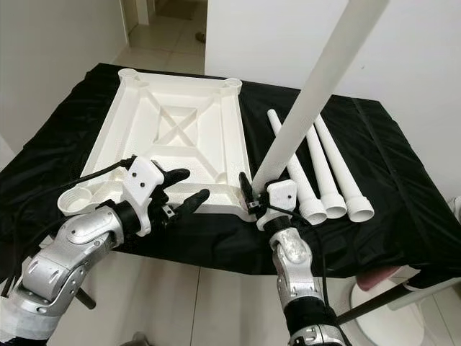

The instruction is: Building children table

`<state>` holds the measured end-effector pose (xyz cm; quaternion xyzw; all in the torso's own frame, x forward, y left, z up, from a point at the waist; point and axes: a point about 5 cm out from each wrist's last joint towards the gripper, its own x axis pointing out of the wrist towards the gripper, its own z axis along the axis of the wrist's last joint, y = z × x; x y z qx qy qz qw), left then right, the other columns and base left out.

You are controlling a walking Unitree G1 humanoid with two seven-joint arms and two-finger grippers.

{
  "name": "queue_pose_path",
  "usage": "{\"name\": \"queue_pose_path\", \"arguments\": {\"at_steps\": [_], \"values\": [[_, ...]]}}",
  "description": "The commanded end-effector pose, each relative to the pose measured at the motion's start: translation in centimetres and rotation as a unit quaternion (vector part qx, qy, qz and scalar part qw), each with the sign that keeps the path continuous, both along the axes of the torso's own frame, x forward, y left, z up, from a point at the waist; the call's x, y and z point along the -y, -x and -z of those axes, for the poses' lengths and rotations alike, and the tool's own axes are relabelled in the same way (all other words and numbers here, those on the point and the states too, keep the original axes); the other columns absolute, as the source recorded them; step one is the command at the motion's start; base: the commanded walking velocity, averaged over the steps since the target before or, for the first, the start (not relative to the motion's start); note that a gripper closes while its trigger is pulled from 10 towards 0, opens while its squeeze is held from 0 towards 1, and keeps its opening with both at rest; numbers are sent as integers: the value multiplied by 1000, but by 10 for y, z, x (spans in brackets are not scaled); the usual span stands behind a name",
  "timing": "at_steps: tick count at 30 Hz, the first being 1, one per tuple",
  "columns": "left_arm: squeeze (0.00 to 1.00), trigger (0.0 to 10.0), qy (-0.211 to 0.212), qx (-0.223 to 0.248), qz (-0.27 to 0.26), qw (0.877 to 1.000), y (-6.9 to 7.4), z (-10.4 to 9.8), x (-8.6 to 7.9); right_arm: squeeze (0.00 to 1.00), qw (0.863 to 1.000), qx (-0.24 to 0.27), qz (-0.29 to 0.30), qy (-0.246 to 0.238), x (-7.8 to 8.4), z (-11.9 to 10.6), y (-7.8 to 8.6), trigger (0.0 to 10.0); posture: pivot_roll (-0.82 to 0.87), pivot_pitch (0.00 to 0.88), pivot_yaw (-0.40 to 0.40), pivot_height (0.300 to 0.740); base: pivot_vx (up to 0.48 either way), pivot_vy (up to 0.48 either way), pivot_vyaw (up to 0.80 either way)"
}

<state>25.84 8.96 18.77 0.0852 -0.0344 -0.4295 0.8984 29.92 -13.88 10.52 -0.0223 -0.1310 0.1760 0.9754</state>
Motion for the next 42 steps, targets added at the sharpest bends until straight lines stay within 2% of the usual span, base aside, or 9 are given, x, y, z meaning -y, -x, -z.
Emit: {"name": "queue_pose_path", "arguments": {"at_steps": [1,9,14,22,26,28,32,35,42], "values": [[0,10000,-5,-3,18,1000,1,-1,1,0,995,-93,-4,26,5,39,13,10000,190,35,-54,740,0,0,0],[0,10000,-4,-3,16,1000,1,-3,0,0,987,-148,15,56,4,45,-2,10000,186,46,-45,740,0,0,0],[0,10000,-3,-2,15,1000,0,-4,0,0,980,-175,2,89,3,47,-9,10000,187,49,-47,740,0,0,0],[0,10000,-2,0,12,1000,1,-5,-1,0,977,-185,-10,103,6,48,-13,10000,188,53,-52,740,0,0,0],[0,10000,-2,-1,11,1000,1,-5,-1,0,977,-194,-9,92,7,49,-13,10000,187,55,-53,740,0,0,0],[0,10000,-1,0,10,1000,1,-5,-1,0,976,-209,4,59,10,50,-13,10000,185,58,-53,740,0,0,0],[0,10000,-1,0,10,1000,1,-5,-1,0,976,-214,9,44,12,51,-13,10000,185,58,-53,740,0,0,0],[0,10000,-1,1,11,1000,1,-6,-1,0,972,-232,45,-8,21,52,-15,10000,181,61,-49,740,0,0,0],[0,10000,-1,0,14,1000,2,-6,-1,0,968,-243,62,-28,25,53,-16,10000,178,64,-46,740,0,0,0]]}}
